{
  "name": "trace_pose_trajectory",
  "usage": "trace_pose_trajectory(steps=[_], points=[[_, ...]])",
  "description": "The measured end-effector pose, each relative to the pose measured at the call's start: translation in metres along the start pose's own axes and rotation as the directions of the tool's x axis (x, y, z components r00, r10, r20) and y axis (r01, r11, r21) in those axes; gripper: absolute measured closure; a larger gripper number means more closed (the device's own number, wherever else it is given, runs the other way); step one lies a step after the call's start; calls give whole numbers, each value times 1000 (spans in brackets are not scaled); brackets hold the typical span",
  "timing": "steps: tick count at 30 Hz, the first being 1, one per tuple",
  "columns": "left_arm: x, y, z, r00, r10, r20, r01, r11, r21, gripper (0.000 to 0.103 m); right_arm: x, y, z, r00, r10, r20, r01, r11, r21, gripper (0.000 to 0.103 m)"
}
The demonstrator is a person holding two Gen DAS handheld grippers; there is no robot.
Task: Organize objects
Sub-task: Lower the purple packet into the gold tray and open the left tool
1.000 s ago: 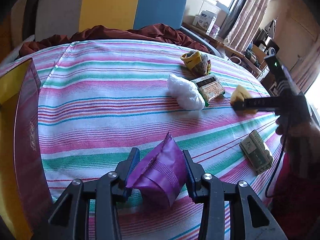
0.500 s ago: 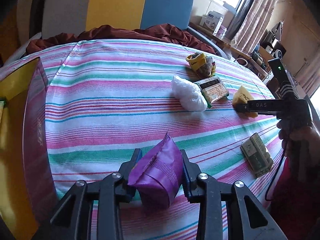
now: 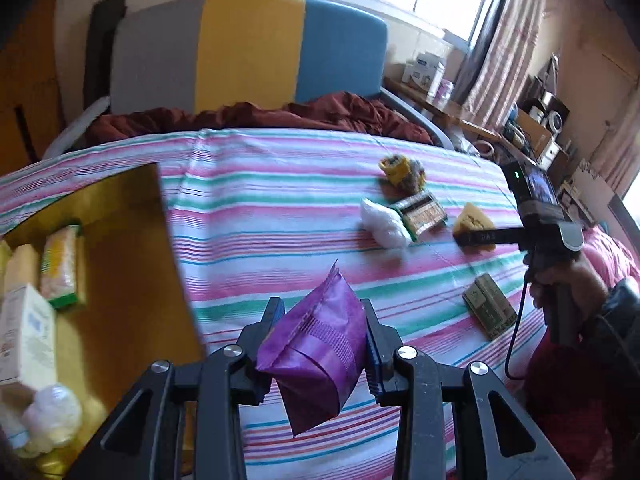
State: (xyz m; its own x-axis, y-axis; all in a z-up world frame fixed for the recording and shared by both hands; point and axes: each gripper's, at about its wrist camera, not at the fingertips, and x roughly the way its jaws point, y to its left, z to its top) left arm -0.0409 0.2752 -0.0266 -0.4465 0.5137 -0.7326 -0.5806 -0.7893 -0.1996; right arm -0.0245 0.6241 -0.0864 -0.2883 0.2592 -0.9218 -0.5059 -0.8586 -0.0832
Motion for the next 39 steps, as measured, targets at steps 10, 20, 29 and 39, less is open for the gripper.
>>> trace_pose_trajectory(steps=[10,20,29,39], points=[[-40,102,-6,993,114,10,-109,973,-205,66,0,3,0,999,-27,17,27,999,-18,43],[-24,171,30,988,143,-52,-152,932,-330,66,-1,5,0,999,-47,26,48,998,-37,43],[39,205,64,971,187,-152,-230,908,-350,65,-3,11,-2,999,-34,33,37,995,-94,43],[78,226,74,946,251,-204,-308,890,-335,49,-3,12,-1,999,-34,34,38,995,-96,43]])
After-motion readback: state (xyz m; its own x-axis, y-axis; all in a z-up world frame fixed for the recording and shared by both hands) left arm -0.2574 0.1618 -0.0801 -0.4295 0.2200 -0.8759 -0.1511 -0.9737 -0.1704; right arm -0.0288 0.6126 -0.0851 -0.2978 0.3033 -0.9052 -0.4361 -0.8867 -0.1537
